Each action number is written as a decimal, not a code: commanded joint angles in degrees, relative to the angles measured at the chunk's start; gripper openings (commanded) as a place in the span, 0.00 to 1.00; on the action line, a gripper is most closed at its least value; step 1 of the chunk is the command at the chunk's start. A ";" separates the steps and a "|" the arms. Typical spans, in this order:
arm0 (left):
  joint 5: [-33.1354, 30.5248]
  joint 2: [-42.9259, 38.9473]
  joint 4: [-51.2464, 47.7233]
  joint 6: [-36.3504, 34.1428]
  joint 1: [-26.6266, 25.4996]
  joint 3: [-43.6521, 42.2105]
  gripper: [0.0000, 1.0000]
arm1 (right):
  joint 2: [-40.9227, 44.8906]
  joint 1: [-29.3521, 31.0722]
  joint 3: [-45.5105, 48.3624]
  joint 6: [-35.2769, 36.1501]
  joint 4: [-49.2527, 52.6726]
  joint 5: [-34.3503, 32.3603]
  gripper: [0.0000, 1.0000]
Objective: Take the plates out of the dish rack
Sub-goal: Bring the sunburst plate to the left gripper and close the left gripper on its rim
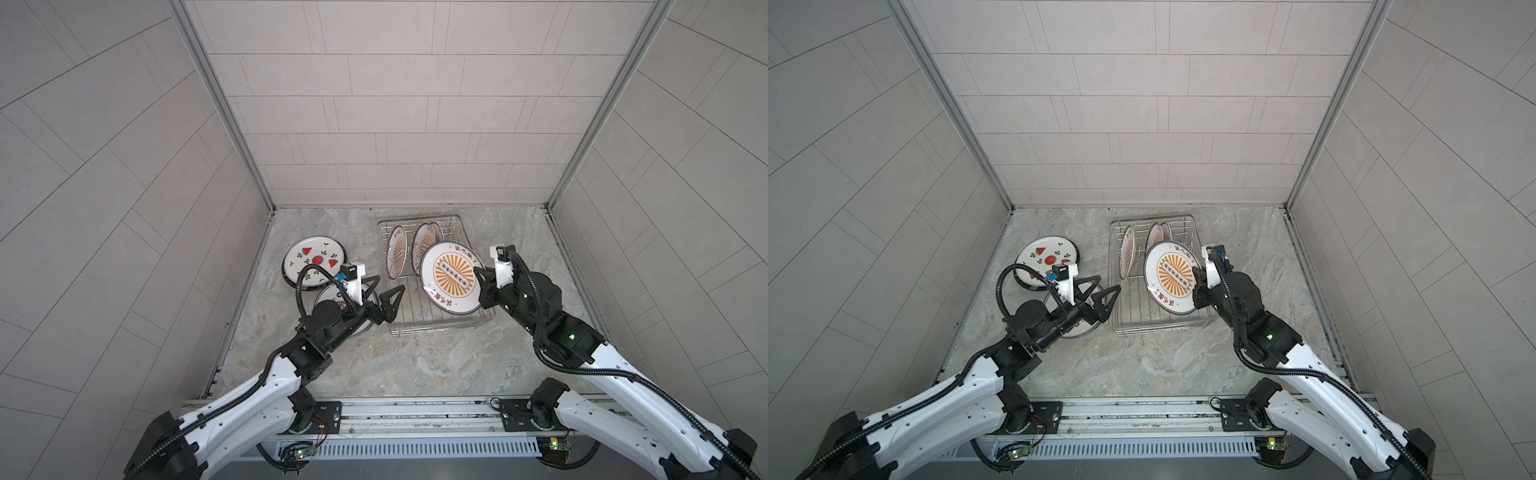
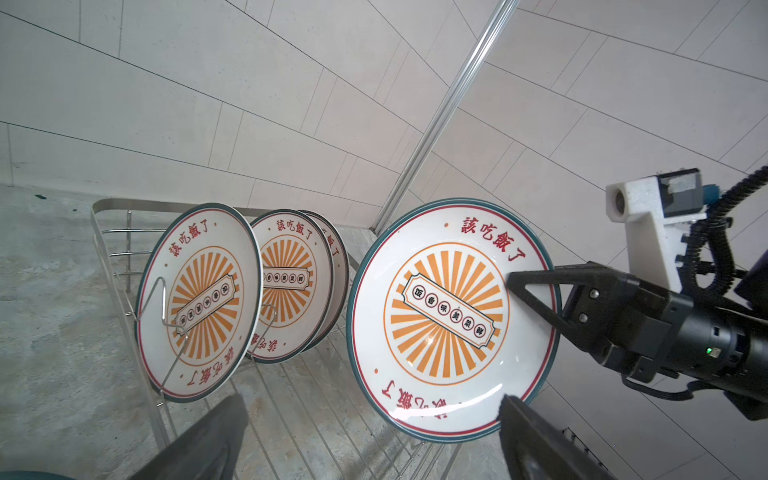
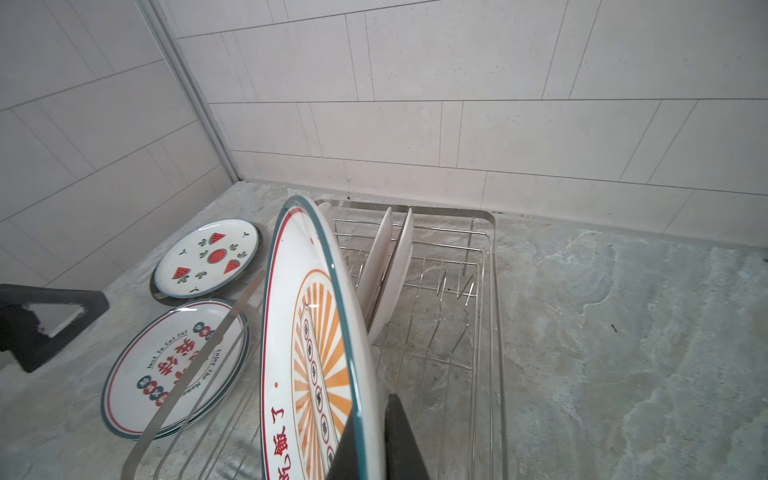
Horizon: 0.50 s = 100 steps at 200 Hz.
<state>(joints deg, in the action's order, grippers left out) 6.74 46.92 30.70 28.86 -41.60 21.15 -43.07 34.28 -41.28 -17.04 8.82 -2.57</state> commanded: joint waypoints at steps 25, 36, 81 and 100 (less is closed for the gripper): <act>8.94 4.22 9.26 2.31 0.08 -1.15 1.00 | 5.17 -2.44 2.81 -4.54 -9.20 15.21 0.07; 10.14 4.25 10.83 2.95 0.09 -1.76 1.00 | 5.73 -2.54 3.50 -5.00 -10.18 16.84 0.07; 7.25 -0.96 9.86 2.82 -0.50 -3.96 1.00 | 6.76 -2.90 5.48 -5.62 -13.78 24.01 0.08; 9.02 -1.60 8.92 2.34 -0.50 -3.58 1.00 | 5.93 -2.99 5.46 -6.28 -16.23 28.14 0.08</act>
<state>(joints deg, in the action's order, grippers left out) 13.98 46.68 37.58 31.42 -41.87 17.96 -37.52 31.66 -35.22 -21.61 0.82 18.17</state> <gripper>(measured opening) 0.999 0.102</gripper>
